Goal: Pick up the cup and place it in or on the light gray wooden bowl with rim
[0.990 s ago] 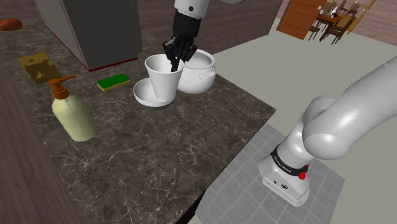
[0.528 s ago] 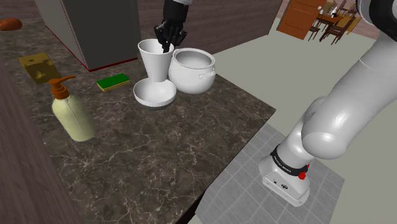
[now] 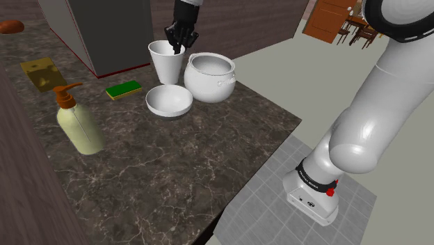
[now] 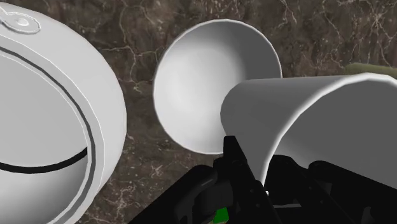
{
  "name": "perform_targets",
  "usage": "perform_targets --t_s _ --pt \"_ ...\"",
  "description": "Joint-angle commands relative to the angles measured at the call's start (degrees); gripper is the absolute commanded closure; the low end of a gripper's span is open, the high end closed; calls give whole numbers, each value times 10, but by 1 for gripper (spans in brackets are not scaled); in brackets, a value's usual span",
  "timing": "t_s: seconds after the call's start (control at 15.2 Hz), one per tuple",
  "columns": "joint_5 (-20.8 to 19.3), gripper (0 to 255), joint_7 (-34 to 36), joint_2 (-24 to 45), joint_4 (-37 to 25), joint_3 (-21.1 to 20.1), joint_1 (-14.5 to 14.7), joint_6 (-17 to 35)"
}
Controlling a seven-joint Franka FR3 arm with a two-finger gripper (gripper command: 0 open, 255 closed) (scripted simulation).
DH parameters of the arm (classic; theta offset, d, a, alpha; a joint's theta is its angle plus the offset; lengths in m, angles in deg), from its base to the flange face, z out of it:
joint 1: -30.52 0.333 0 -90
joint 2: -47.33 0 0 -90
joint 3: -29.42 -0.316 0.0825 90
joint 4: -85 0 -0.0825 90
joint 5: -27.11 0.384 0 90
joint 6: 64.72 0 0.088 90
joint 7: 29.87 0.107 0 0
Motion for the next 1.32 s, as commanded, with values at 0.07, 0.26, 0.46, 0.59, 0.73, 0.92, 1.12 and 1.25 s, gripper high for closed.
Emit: perform_targets --t_s 0.07,0.26,0.46,0.59,0.73,0.92,1.12,1.25 --pt "1 255 -5 2 20 0 0 22" --pt "3 255 -9 5 39 -1 1 44" --pt "4 255 -13 9 57 -1 1 65" --pt "5 255 -16 12 68 -1 1 79" --pt "6 255 -19 16 79 -1 2 93" --pt "8 255 -22 19 89 -2 2 107" --pt "8 255 -22 19 89 -2 2 107" --pt "8 255 -22 19 89 -2 2 107"
